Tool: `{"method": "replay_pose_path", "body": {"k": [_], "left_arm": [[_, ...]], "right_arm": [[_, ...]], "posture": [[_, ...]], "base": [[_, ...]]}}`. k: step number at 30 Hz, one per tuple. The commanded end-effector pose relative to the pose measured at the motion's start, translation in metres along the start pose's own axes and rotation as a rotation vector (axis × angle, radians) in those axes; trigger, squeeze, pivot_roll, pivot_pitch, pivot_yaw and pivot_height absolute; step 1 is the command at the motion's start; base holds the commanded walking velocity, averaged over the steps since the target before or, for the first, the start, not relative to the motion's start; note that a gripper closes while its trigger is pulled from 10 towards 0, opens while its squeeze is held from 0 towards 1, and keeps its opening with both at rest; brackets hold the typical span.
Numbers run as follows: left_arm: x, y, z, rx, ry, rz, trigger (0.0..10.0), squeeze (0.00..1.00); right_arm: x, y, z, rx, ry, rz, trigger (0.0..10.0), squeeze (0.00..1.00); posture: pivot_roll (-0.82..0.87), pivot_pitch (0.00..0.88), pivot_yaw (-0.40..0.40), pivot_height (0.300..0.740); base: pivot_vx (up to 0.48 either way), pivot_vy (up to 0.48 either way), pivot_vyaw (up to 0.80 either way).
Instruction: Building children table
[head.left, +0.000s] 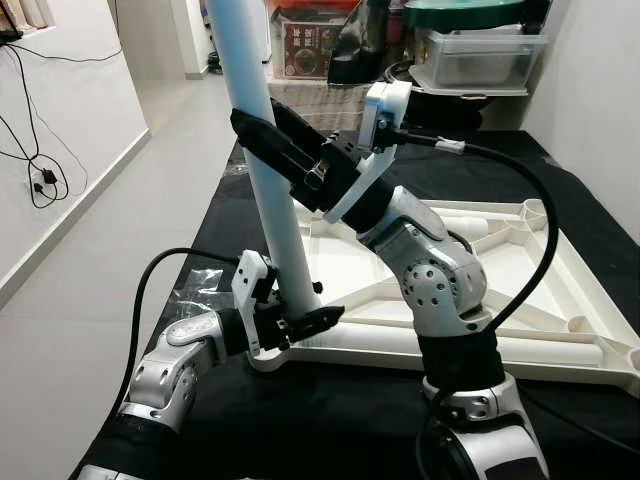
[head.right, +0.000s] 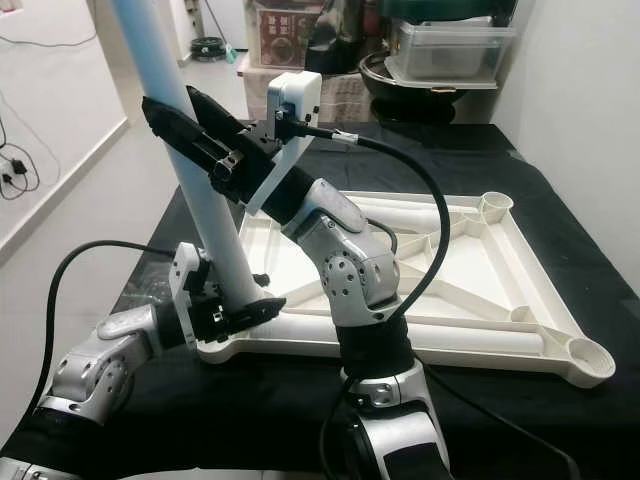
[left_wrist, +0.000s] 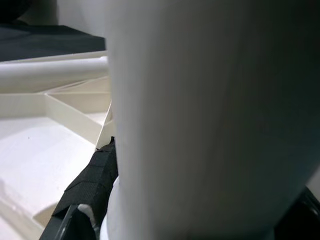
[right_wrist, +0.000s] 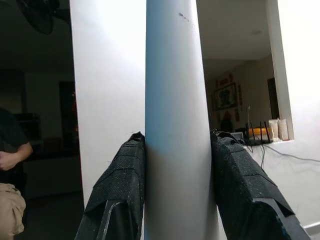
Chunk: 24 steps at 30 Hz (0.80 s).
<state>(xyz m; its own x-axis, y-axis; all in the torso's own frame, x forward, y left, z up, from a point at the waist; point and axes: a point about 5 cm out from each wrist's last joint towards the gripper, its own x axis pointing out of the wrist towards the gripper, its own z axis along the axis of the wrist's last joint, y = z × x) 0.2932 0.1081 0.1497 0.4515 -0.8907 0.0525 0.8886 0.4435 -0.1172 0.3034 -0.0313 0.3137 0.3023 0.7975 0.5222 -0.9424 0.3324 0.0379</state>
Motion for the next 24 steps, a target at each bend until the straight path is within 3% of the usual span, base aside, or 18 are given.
{"method": "replay_pose_path", "body": {"k": [1,7,8,9,10,11,12,13,16,17,19,20,21,24], "left_arm": [[0.0,-0.007,-0.005,0.011,0.033,-0.05,0.0,0.0],[0.0,-0.005,-0.003,0.041,0.019,-0.015,0.0,0.0],[0.0,-0.004,-0.003,0.059,0.017,0.0,0.0,0.0],[-0.001,-0.002,-0.003,0.079,0.02,0.012,0.0,0.0],[-0.002,-0.002,-0.003,0.092,0.023,0.019,0.0,0.0],[-0.003,-0.002,-0.002,0.097,0.023,0.021,2.8,0.0],[-0.003,-0.002,-0.002,0.097,0.023,0.021,2.8,0.0],[-0.004,-0.003,0.002,0.108,0.02,0.006,4.7,0.0],[-0.005,-0.004,0.003,0.112,0.019,0.002,4.7,0.0],[-0.008,-0.003,0.003,0.144,0.044,-0.001,10.0,0.0],[-0.012,-0.001,0.004,0.169,0.068,-0.003,10.0,0.0],[-0.018,0.0,0.006,0.196,0.095,-0.011,10.0,0.0],[-0.022,0.001,0.007,0.212,0.112,-0.017,10.0,0.0],[-0.028,0.002,0.009,0.226,0.138,-0.03,10.0,0.0]], "right_arm": [[0.004,0.008,0.004,0.01,-0.021,0.037,0.0,0.0],[0.004,0.005,0.0,0.033,-0.005,0.0,0.0,0.0],[0.003,0.004,-0.002,0.036,0.005,-0.012,5.5,0.0],[0.002,0.003,-0.004,0.033,0.02,-0.02,10.0,0.0],[0.002,0.003,-0.005,0.031,0.03,-0.025,10.0,0.0],[-0.001,0.002,-0.006,0.049,0.022,-0.017,10.0,0.0],[-0.001,0.002,-0.006,0.049,0.022,-0.017,10.0,0.0],[-0.006,0.003,-0.01,0.056,0.064,0.021,10.0,1.0],[-0.007,0.003,-0.011,0.055,0.078,0.031,10.0,1.0],[-0.011,0.006,-0.013,0.039,0.13,0.071,10.0,1.0],[-0.017,0.008,-0.017,0.036,0.184,0.105,10.0,1.0],[-0.023,0.009,-0.02,0.032,0.238,0.137,10.0,0.73],[-0.028,0.01,-0.023,0.031,0.273,0.155,10.0,0.0],[-0.035,0.012,-0.027,0.021,0.32,0.179,10.0,0.0]], "posture": [[-0.05,0.0,0.005,0.74],[-0.04,0.0,-0.002,0.74],[-0.04,0.0,-0.004,0.74],[-0.04,0.0,-0.004,0.74],[-0.04,0.0,-0.004,0.74],[-0.04,0.0,-0.004,0.74],[-0.04,0.0,-0.004,0.74],[-0.04,0.0,-0.006,0.74],[-0.04,0.0,-0.006,0.74],[-0.04,0.0,-0.009,0.74],[-0.04,0.0,-0.016,0.74],[-0.04,0.0,-0.016,0.74],[-0.04,0.0,-0.016,0.74],[-0.04,0.0,-0.018,0.74]], "base": [[0.0,0.0,0.0],[0.0,0.0,0.0],[0.0,0.0,0.0],[0.0,0.0,0.0],[0.0,0.0,0.0],[0.0,0.0,0.0],[0.0,0.0,0.0],[0.0,0.0,0.0],[0.0,0.0,0.0],[0.0,0.0,0.0],[0.0,0.0,0.0],[0.0,0.0,0.0],[0.0,0.0,0.0],[0.0,0.0,0.0]]}}
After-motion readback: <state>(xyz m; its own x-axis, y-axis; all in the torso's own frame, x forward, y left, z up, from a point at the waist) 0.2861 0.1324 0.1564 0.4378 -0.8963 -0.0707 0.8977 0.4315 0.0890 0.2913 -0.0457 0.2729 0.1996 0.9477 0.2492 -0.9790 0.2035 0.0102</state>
